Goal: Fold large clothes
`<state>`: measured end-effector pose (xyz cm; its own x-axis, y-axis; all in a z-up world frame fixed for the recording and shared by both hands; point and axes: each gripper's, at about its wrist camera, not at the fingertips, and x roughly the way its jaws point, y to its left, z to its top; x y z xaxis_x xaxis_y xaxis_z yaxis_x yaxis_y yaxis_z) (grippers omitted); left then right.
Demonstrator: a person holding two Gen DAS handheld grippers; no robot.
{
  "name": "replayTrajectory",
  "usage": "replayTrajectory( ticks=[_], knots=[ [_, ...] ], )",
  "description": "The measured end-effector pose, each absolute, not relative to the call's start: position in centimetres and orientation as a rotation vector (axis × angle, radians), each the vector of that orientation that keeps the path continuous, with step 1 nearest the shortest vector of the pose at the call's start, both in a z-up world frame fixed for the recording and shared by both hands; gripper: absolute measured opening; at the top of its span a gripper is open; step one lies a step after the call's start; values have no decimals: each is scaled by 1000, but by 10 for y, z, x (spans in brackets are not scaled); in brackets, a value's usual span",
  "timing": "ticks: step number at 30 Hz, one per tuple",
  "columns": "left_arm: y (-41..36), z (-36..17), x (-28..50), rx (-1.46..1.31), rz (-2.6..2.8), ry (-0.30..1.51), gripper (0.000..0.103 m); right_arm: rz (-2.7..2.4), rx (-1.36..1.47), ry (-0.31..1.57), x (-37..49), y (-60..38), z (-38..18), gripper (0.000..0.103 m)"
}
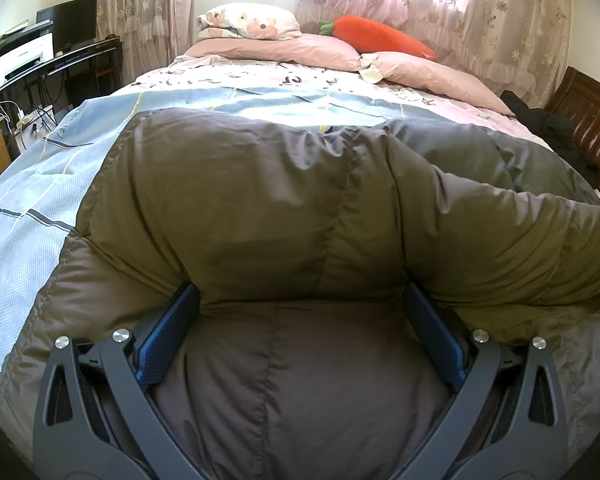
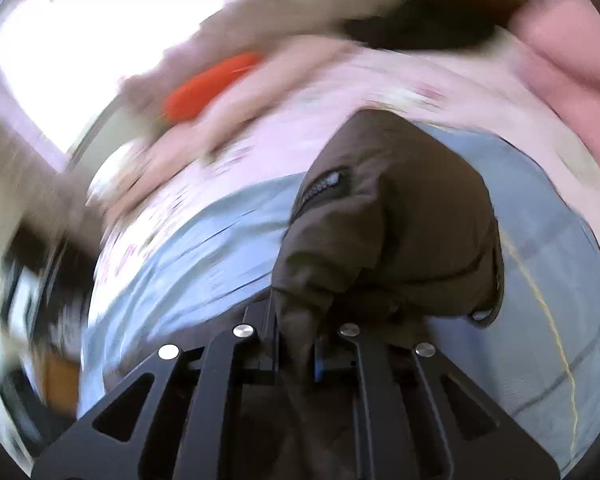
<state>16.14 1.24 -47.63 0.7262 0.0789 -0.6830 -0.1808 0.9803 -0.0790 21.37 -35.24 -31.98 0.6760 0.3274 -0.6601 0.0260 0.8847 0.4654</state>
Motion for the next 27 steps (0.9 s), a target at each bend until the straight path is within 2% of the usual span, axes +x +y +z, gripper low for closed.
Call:
replayTrajectory(
  ticks=[3, 8, 10, 12, 13, 14, 15, 17, 20, 24, 27],
  knots=[
    [13, -476, 161, -144, 143, 744, 101, 374, 348, 867, 191, -274, -332, 12],
    [13, -476, 161, -144, 142, 744, 101, 457, -178, 926, 127, -160, -380, 12],
    [14, -475, 160, -147, 137, 742, 101, 428, -181, 978, 120, -154, -395, 14],
    [14, -475, 160, -151, 132, 739, 101, 437, -94, 1026, 117, -161, -395, 34],
    [14, -475, 159, -153, 131, 736, 101, 449, -76, 1036, 118, -164, -393, 55],
    [14, -475, 159, -152, 131, 737, 101, 451, -63, 1044, 118, -168, -388, 67],
    [13, -474, 159, -151, 132, 738, 101, 439, -51, 1040, 117, -173, -381, 70],
    [14, -475, 159, -154, 131, 738, 101, 433, 10, 1016, 115, -186, -358, 82],
    [15, -473, 159, -149, 132, 757, 101, 466, 108, 980, 114, -205, -322, 93],
    [24, -455, 155, -136, 141, 868, 101, 492, 203, 969, 113, -202, -293, 97],
    [42, -420, 130, -126, 202, 838, 101, 414, 188, 913, 108, -211, -281, 98]
  ],
)
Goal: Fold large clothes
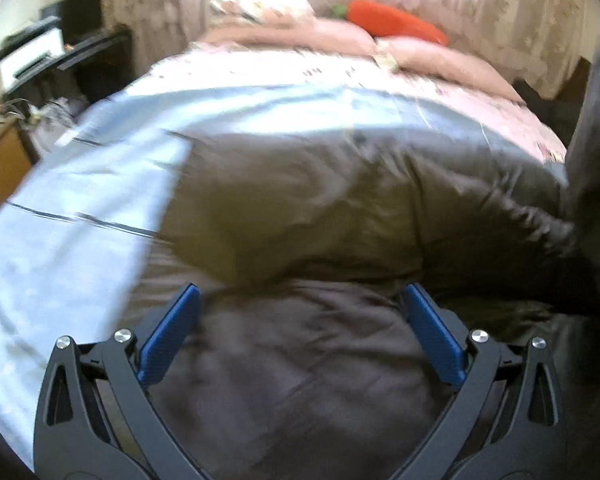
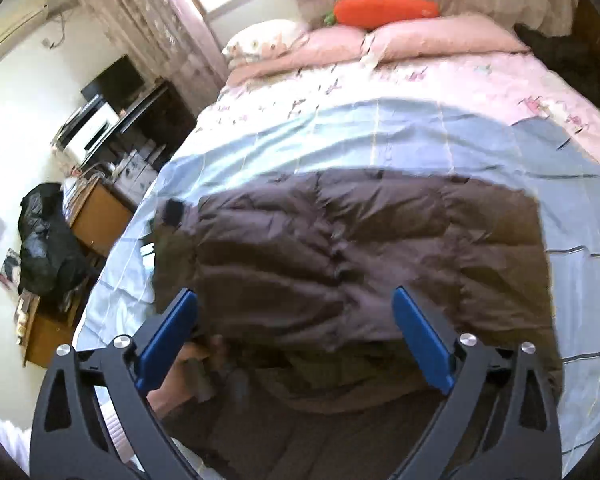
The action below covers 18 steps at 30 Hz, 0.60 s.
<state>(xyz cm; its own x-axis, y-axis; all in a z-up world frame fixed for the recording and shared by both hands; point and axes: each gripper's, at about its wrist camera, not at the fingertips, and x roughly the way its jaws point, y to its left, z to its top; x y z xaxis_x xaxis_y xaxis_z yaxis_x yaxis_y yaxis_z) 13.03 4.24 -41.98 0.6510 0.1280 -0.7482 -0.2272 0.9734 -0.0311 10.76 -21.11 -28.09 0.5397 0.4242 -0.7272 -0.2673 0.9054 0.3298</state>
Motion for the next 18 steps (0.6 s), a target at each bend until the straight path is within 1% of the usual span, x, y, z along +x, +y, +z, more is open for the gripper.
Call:
replayTrajectory(
  ticks=[1, 4, 6, 9, 11, 14, 15, 18],
  knots=[
    [51, -407, 121, -137, 224, 834, 101, 356, 172, 904, 113, -216, -284, 98],
    [74, -371, 104, -188, 300, 873, 101, -52, 34, 902, 141, -242, -320, 98],
    [76, -331, 88, -210, 332, 812, 101, -284, -85, 955, 159, -251, -354, 98],
    [52, -284, 79, -210, 282, 707, 101, -282, -51, 1124, 186, -256, -409, 98],
    [18, -267, 89, -266, 165, 692, 101, -294, -23, 1128, 189, -252, -427, 98],
    [-30, -270, 105, -430, -70, 635, 101, -314, 60, 1107, 188, -254, -437, 98],
    [-50, -286, 117, -475, -131, 647, 101, -308, 97, 1108, 187, -257, -438, 98],
    [-82, -339, 147, -472, -186, 749, 101, -267, 206, 1119, 188, -271, -442, 99]
  ],
)
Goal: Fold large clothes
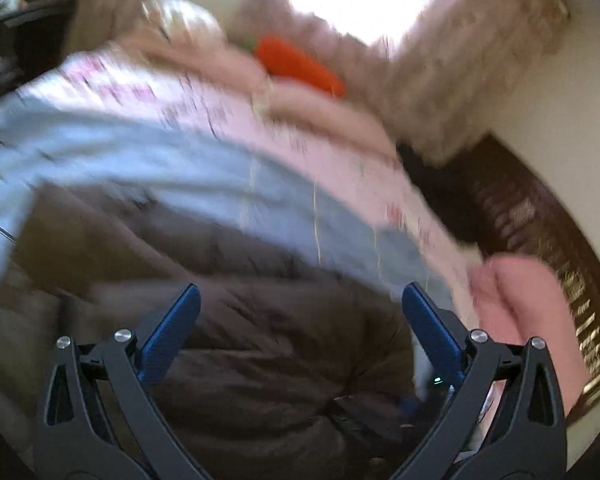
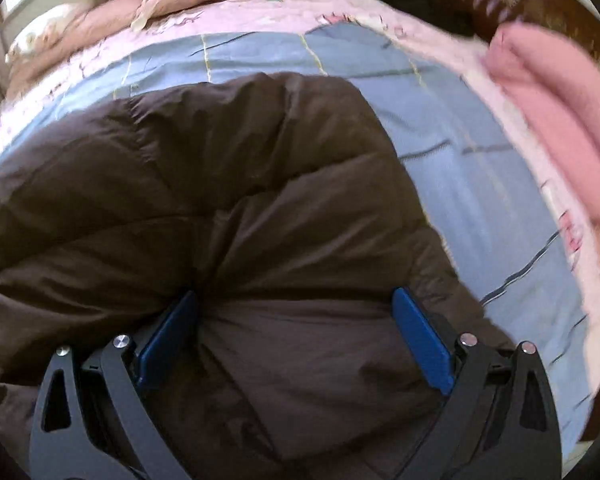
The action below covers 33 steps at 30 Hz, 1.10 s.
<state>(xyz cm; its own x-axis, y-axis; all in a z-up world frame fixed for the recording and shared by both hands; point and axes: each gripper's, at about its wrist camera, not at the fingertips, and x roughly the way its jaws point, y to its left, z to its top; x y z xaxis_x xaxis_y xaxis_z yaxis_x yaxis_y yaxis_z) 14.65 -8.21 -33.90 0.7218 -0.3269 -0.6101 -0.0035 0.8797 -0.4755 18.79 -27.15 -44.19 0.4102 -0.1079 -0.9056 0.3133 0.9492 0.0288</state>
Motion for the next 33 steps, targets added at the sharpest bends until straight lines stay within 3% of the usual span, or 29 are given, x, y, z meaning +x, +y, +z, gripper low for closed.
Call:
replayTrajectory(
  ticks=[4, 8, 33],
  knots=[
    [-102, -423, 164, -232, -123, 796, 101, -205, 243, 1098, 184, -279, -444, 102],
    [-101, -446, 164, -137, -199, 727, 101, -103, 101, 1055, 190, -271, -456, 102],
    [-99, -475, 175, -111, -228, 659, 101, -225, 4, 802, 174, -245, -494, 102]
  ],
)
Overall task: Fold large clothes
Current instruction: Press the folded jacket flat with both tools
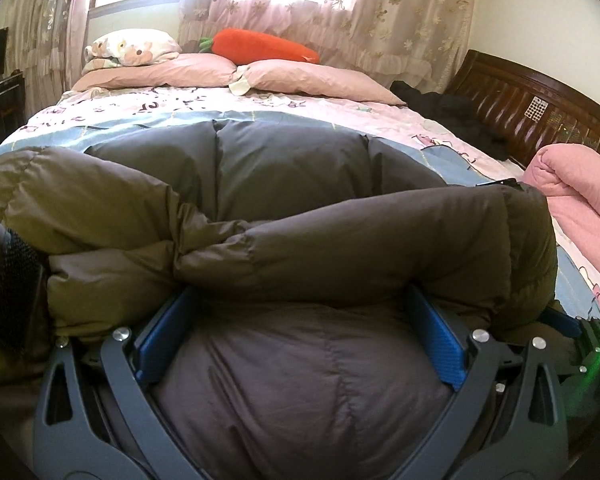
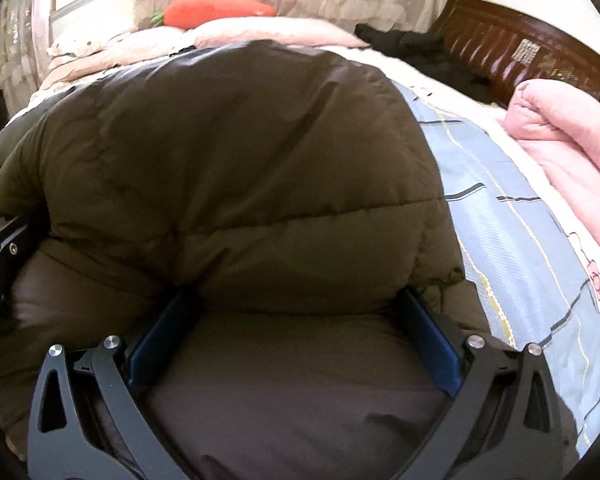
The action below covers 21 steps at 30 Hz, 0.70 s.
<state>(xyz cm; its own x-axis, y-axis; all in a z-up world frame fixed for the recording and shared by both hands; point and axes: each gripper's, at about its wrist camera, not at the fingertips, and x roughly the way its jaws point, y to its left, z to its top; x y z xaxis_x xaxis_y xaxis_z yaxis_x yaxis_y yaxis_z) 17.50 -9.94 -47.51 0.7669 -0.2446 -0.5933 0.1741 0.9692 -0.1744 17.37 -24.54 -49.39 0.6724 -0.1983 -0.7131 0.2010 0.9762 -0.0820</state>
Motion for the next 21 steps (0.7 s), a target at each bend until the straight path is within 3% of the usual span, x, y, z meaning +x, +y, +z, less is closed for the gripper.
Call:
replayTrajectory(
  ticks=[5, 10, 14, 21],
  knots=[
    [-101, -474, 176, -98, -218, 668, 101, -223, 18, 779, 169, -251, -496, 102],
    [-87, -456, 183, -89, -274, 801, 101, -208, 17, 810, 174, -255, -493, 102],
    [-23, -437, 167, -142, -287, 797, 67, -207, 24, 817, 175, -254, -492, 102],
    [-11, -461, 154, 54, -294, 769, 67, -207, 18, 823, 174, -252, -487, 102]
  ],
)
